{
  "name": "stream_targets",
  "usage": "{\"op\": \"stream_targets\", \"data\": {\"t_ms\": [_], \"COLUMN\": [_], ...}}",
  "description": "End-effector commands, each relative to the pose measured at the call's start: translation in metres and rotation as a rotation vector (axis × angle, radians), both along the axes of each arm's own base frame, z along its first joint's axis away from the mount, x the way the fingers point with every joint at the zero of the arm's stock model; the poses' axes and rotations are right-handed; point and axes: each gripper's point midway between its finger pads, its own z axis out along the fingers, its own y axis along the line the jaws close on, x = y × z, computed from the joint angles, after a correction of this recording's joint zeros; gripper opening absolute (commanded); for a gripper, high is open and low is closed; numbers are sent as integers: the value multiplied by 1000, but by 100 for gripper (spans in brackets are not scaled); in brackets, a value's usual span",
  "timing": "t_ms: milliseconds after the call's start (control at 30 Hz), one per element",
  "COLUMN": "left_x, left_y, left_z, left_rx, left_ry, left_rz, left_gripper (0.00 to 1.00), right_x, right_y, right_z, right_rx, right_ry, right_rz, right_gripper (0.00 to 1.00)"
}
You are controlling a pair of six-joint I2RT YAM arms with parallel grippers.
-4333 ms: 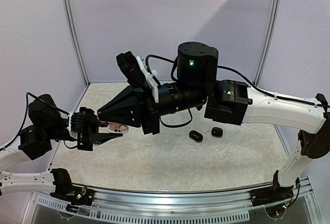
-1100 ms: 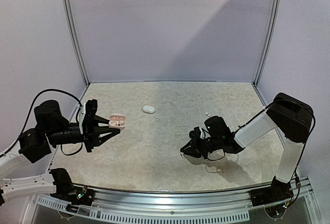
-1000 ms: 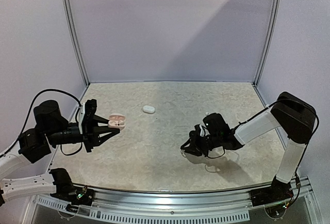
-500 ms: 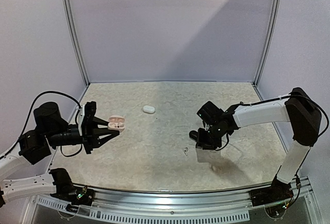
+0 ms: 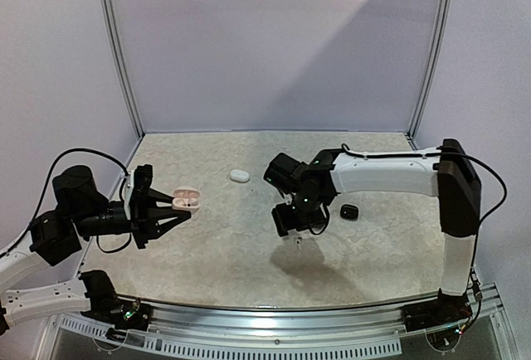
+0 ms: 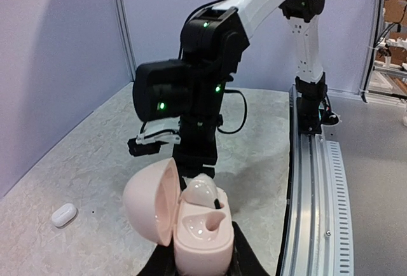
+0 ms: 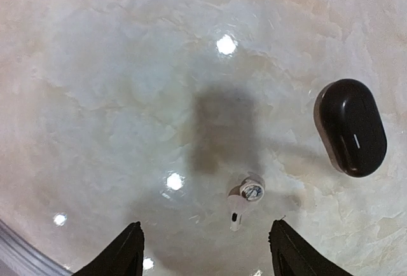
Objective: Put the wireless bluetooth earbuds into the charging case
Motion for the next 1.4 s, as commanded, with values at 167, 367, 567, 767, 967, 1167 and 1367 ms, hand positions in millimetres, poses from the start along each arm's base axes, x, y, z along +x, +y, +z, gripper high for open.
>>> {"op": "stream_targets", "data": {"t_ms": [167,367,567,767,967,1167,1367], "left_x": [1,1,1,1,1,0,0], "left_y": [2,1,1,0,0,-1,0], "left_z": [-4,-3,-3,-4,-4,-2,-4], "left_rx": [-6,-5,-1,-1,3,-2,2], "left_ry": [10,6,8,9,10,11,12], "left_rz": [3,-2,-3,-5,-7,-14,-13], "left_gripper": [0,0,0,0,0,0,0], "right_x": [0,3,4,2,1,-3,-6], "right_y": [-19,-11,-20,-19,-24,-28,-32], "right_z": [-44,-56,-70,-74,-70,-69,-67], "right_rx": [-224,-214,-233,-192,-190,-201,-210], "right_ry": [69,70,107,136,140,152,167], "right_rz": [99,153,177,196,191,201,202], "right_gripper": [73,67,63,53,41,37,30]}}
